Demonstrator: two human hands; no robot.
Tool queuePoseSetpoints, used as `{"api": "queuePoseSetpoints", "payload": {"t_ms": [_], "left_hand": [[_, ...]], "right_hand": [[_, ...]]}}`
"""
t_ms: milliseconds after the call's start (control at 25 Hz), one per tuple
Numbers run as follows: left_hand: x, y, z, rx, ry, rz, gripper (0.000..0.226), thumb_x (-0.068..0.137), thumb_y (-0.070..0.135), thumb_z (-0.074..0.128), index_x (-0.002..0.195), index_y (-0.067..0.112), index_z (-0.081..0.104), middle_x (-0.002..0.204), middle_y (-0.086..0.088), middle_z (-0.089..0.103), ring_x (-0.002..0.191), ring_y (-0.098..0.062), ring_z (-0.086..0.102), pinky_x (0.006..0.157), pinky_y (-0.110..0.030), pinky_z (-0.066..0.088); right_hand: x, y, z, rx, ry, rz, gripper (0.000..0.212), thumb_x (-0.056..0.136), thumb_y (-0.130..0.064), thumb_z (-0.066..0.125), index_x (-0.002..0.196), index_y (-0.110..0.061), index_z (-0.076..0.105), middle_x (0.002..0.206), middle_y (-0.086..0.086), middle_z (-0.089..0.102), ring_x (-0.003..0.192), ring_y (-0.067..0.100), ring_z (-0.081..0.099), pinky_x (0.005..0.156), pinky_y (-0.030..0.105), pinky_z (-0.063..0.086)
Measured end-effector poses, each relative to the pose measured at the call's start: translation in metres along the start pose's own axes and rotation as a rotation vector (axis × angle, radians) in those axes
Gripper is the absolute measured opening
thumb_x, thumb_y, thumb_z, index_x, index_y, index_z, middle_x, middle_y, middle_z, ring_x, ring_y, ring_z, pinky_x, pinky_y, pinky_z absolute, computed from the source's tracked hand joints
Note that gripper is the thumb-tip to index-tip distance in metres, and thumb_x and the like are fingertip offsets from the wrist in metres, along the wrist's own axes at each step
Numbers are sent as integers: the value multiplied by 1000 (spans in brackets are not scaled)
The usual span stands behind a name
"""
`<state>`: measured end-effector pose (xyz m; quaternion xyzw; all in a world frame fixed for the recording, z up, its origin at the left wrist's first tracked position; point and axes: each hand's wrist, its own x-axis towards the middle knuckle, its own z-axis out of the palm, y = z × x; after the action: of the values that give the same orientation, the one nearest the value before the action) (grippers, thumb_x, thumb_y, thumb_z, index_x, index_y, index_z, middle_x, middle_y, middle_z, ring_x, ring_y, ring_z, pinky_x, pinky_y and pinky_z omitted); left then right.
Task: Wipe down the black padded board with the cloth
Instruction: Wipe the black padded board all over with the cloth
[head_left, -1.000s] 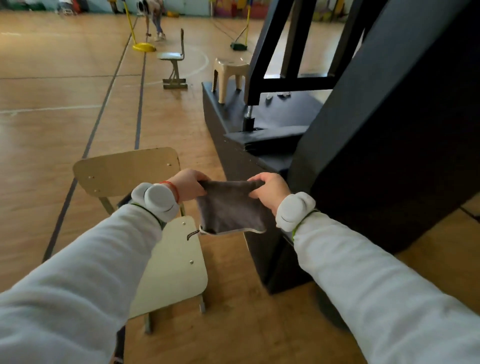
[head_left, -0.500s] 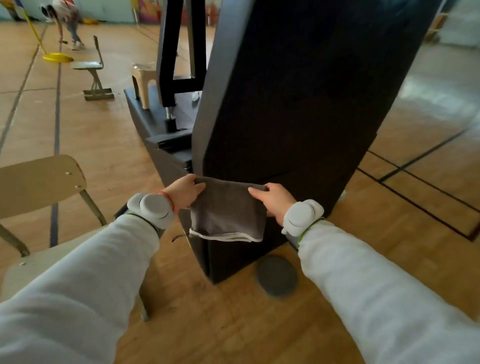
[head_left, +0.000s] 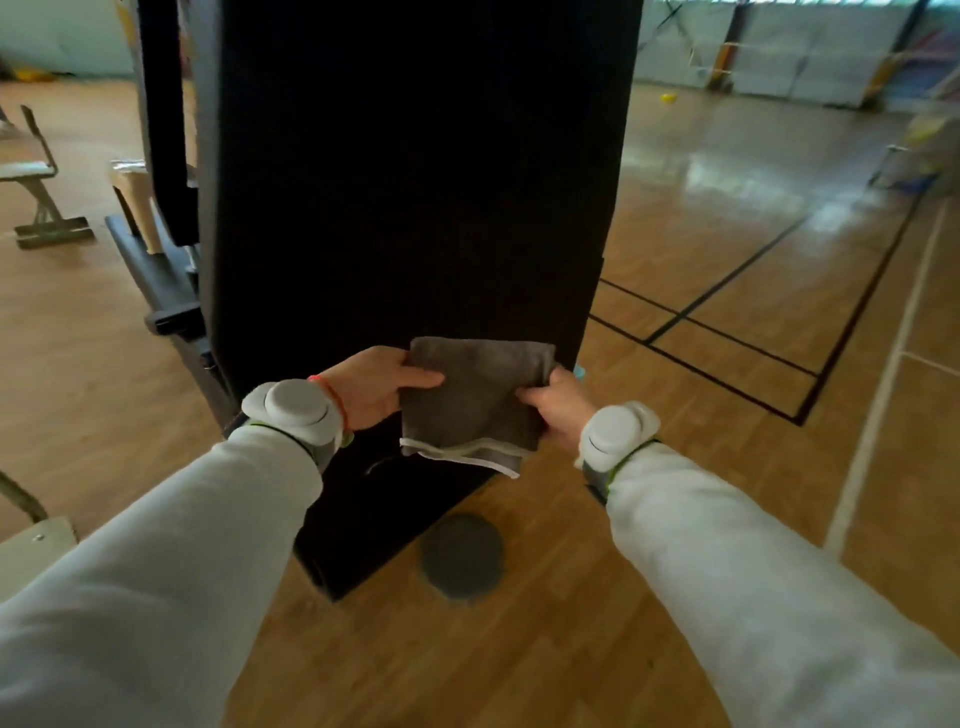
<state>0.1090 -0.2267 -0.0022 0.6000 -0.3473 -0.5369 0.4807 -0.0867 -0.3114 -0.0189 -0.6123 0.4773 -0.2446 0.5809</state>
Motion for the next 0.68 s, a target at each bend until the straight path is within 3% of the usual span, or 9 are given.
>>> {"api": "queuePoseSetpoints", "payload": {"t_ms": [160, 240, 360, 440, 520, 560, 640, 680], "left_hand": [[30, 9, 24, 201, 14, 50, 35, 82, -11, 55, 113, 5, 57, 116, -13, 62, 111, -26, 58, 101, -40, 43], [45, 15, 33, 213, 55, 107, 39, 84, -10, 53, 114, 14, 55, 116, -11, 61, 110, -25, 59, 97, -42, 46], [84, 22, 43, 132, -14, 78, 40, 90, -4, 49, 117, 25, 51, 115, -8, 59, 105, -28, 61, 86, -48, 52], [123, 32, 53, 189, -60, 99, 36, 91, 0, 48, 118, 23, 55, 112, -11, 62, 100, -29, 64, 82, -49, 54], [138, 43, 63, 280, -63, 173, 32, 90, -3, 46, 111, 16, 62, 101, -12, 67, 86, -26, 68, 72, -38, 56], [152, 51, 70, 294, -64, 213, 33, 89, -7, 45, 107, 12, 64, 98, -12, 68, 84, -24, 69, 71, -33, 55], [190, 70, 88, 291, -67, 256, 34, 89, -10, 42, 105, 10, 65, 100, -16, 68, 89, -25, 68, 78, -34, 55], [206, 83, 96, 258, -67, 261, 31, 91, -6, 42, 105, 8, 66, 102, -19, 67, 92, -28, 67, 82, -37, 55]], "right_hand": [[16, 7, -30, -135, 132, -175, 45, 90, -15, 58, 132, -17, 44, 125, 9, 57, 114, 27, 53, 100, 44, 43], [30, 8, -45, -86, 87, -138, 43, 88, -11, 58, 130, -19, 48, 120, 8, 60, 111, 26, 55, 100, 45, 43], [58, 0, -71, -37, 90, -82, 42, 88, -2, 53, 127, -15, 50, 112, 12, 62, 106, 31, 58, 95, 45, 47], [81, -10, -100, -29, 167, -88, 36, 91, 3, 47, 125, -5, 51, 109, 14, 61, 102, 33, 58, 85, 31, 51], [91, -15, -116, 17, 158, -111, 28, 92, 4, 45, 118, 3, 56, 102, 7, 58, 95, 32, 59, 68, 13, 49], [103, -19, -126, 81, 173, -119, 23, 92, 2, 47, 109, 0, 63, 99, 6, 61, 92, 31, 61, 66, 15, 50], [143, -30, -150, 253, 256, -109, 23, 90, -2, 50, 87, -13, 71, 96, 11, 68, 93, 34, 63, 75, 31, 53], [163, -38, -162, 275, 290, -99, 23, 90, -1, 50, 89, -13, 69, 99, 14, 67, 95, 34, 63, 78, 34, 51]]}}
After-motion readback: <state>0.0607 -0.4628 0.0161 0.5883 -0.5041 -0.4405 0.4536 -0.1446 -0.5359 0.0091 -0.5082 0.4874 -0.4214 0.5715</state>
